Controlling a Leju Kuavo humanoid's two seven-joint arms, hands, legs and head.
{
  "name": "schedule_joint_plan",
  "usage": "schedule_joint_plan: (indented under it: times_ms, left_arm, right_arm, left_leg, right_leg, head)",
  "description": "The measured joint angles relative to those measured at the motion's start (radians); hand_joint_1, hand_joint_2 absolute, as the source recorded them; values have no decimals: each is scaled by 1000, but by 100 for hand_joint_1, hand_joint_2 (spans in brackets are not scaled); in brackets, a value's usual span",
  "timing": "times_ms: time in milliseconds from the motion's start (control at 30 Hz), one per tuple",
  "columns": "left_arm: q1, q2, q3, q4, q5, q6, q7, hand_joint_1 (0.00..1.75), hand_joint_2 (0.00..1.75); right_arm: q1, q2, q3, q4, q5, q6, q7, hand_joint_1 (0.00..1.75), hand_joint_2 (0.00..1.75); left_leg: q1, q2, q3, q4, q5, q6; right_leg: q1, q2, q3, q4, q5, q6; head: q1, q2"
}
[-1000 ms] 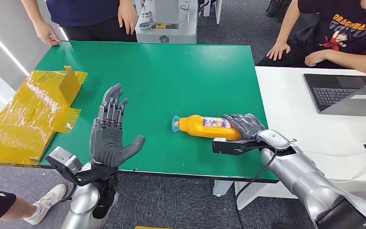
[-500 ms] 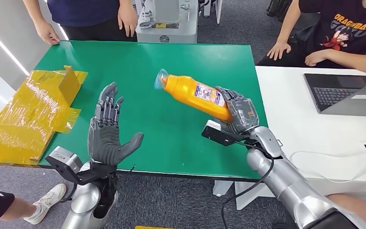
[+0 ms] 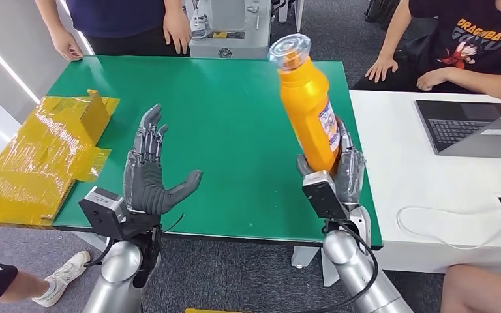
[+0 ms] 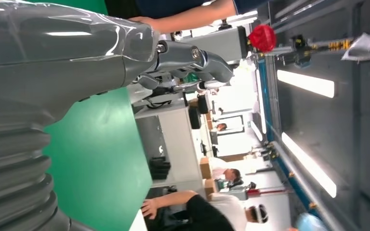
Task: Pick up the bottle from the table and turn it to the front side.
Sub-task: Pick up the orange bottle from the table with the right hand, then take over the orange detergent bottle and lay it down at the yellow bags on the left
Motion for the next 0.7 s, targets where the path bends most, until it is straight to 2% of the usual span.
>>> schedule_joint_plan:
  times_ms: [133, 267, 400, 567, 700]
  left_arm:
    - [-22, 3, 0, 18, -9, -46, 43, 0, 175]
    - [-67, 14, 0, 48, 21, -129, 105, 0, 175]
    - [-130, 33, 0, 104, 87, -238, 176, 0, 175]
    - [-188, 51, 0, 157, 135, -306, 222, 0, 175]
    - [-256, 66, -2, 225, 220, -417, 291, 0, 175]
  right_arm:
    - [65, 23, -21, -68, -27, 19, -15, 175, 175]
    - [90, 37, -23, -102, -34, 52, -22, 175, 175]
    - [82, 41, -25, -112, -48, 103, -26, 175, 175]
    - [64, 41, -28, -109, -54, 132, -32, 175, 175]
    - [41, 40, -27, -87, -34, 161, -46, 175, 175]
  left_leg:
    - [0, 0, 0, 0, 0, 0]
    - [0, 0, 0, 0, 0, 0]
    - [0, 0, 0, 0, 1, 0]
    - [0, 0, 0, 0, 1, 0]
    - [0, 0, 0, 0, 1, 0]
  right_leg:
    - [0, 0, 0, 0, 0, 0]
    - [0, 1, -1, 0, 0, 0]
    - [0, 1, 0, 1, 0, 0]
    - [0, 1, 0, 1, 1, 0]
    - [0, 1, -1, 1, 1, 0]
  head:
    - [0, 0]
    - [0, 0]
    - [0, 0]
    - [0, 0]
    - [0, 0]
